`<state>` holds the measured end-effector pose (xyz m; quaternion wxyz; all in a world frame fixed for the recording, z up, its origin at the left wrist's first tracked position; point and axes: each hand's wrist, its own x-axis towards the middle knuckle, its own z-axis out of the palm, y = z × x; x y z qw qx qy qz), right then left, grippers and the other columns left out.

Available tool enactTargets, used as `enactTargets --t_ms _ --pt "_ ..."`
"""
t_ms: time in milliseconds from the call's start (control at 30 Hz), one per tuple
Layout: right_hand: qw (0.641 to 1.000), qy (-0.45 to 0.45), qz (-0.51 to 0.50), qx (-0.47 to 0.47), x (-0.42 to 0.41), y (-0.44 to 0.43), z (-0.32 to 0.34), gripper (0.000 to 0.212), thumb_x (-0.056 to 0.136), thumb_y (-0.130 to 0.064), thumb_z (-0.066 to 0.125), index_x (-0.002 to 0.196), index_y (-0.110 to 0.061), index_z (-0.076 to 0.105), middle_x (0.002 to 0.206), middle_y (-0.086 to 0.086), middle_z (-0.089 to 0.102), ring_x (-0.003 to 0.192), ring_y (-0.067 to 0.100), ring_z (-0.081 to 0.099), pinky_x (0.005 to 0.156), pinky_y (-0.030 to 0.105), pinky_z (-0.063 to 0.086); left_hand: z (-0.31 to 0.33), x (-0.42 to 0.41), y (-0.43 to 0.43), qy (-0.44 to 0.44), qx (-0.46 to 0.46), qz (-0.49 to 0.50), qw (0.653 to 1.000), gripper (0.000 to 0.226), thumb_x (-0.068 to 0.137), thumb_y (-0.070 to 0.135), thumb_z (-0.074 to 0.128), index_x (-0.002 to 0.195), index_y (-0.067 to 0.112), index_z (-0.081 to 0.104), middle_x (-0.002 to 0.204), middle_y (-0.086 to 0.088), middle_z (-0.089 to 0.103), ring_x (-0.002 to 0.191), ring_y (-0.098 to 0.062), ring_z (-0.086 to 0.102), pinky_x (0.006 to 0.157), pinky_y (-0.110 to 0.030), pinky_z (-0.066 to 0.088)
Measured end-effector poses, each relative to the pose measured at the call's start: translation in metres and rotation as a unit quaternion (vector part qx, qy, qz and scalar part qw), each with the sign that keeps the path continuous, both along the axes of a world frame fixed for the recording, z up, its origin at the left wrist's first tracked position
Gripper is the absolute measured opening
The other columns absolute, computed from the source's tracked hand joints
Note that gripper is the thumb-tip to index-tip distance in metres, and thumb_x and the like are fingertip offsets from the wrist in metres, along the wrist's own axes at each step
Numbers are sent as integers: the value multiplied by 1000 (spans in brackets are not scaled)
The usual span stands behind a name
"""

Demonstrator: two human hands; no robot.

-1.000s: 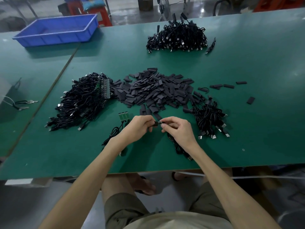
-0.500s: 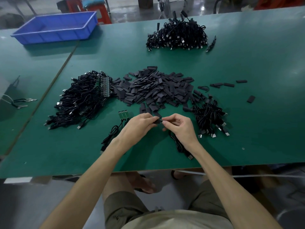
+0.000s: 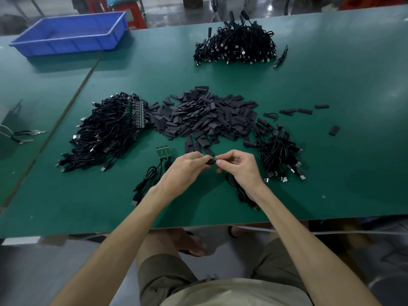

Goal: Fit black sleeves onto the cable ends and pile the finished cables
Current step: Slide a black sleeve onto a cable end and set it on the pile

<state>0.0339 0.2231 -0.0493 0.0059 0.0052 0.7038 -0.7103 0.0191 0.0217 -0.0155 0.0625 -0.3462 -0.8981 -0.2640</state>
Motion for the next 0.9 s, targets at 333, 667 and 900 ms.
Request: enactTargets --t_ms 333,667,900 --pt "1000 -19 -10 -10 -1 -1 3 6 87 -4 78 89 -10 78 84 5 79 69 20 76 72 22 57 -6 6 10 60 2 36 998 31 93 -3 67 124 -1 68 99 -13 67 87 -29 63 78 -39 57" --pt "999 -13 16 31 0 0 4 8 87 -2 79 90 -10 76 79 5 78 74 16 75 75 21 58 -14 -7 6 -154 82 78 982 18 94 4 66 108 8 76 82 12 68 68 -7 63 68 -12 46" --pt "998 -15 9 57 -1 -2 2 7 89 -9 79 93 -14 77 79 3 79 76 18 77 74 21 57 -18 -2 11 -161 115 100 975 22 96 2 62 114 6 73 83 16 65 68 -4 61 67 -11 45"
